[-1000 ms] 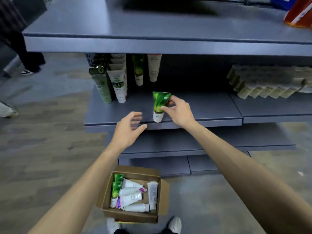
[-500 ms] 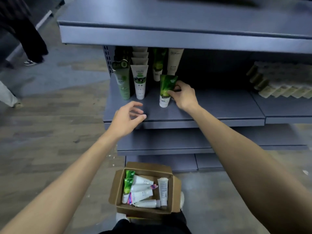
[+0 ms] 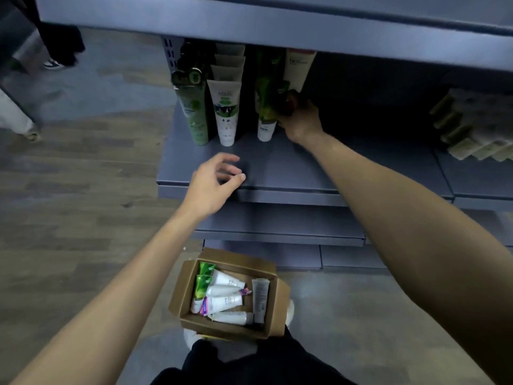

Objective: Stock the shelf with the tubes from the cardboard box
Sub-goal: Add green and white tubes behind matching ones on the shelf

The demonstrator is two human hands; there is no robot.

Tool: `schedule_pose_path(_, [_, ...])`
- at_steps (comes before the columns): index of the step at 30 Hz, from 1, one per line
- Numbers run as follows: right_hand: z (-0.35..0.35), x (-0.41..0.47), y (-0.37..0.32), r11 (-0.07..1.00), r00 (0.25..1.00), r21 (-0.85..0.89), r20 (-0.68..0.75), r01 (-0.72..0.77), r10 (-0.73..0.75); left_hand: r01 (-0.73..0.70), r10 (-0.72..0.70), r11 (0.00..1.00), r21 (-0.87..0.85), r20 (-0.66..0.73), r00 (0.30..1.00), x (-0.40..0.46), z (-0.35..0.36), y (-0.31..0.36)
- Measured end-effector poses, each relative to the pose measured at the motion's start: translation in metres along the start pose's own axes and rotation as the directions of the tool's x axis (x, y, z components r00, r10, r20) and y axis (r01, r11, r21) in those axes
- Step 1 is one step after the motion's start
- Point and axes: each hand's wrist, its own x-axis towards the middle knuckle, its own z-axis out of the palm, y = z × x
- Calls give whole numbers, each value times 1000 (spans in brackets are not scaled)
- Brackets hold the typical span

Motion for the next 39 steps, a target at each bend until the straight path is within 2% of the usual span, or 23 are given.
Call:
schedule_pose_path(10, [8,41,-2,994,999,104,-29,45,-42,27,-36,998,-53,-178,983,-1,-26,-22])
schedule_pose_path(27, [12,59,-1,995,995,52,-45,86,-83,14,-21,998,-67,-104,994,17,-14,-23])
schedule_pose_path(39, [9,56,-5,998,998,22,-29,60,-59,8,-14,997,-73,-80,997,13,-17,-15])
